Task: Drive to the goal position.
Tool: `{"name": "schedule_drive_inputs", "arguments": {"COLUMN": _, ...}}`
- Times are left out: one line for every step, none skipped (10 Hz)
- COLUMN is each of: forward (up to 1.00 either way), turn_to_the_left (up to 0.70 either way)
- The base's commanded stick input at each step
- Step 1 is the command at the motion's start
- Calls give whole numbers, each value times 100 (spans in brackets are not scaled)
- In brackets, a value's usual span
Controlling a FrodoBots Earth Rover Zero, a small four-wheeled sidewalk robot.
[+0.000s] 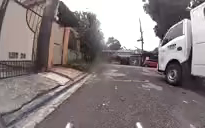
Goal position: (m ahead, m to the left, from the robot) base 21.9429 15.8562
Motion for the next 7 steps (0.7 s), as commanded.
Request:
{"name": "schedule_drive_inputs", "arguments": {"forward": 70, "turn_to_the_left": 0}}
{"name": "schedule_drive_inputs", "arguments": {"forward": 70, "turn_to_the_left": 0}}
{"name": "schedule_drive_inputs", "arguments": {"forward": 70, "turn_to_the_left": 0}}
{"name": "schedule_drive_inputs", "arguments": {"forward": 70, "turn_to_the_left": 0}}
{"name": "schedule_drive_inputs", "arguments": {"forward": 70, "turn_to_the_left": 0}}
{"name": "schedule_drive_inputs", "arguments": {"forward": 70, "turn_to_the_left": 0}}
{"name": "schedule_drive_inputs", "arguments": {"forward": 70, "turn_to_the_left": 0}}
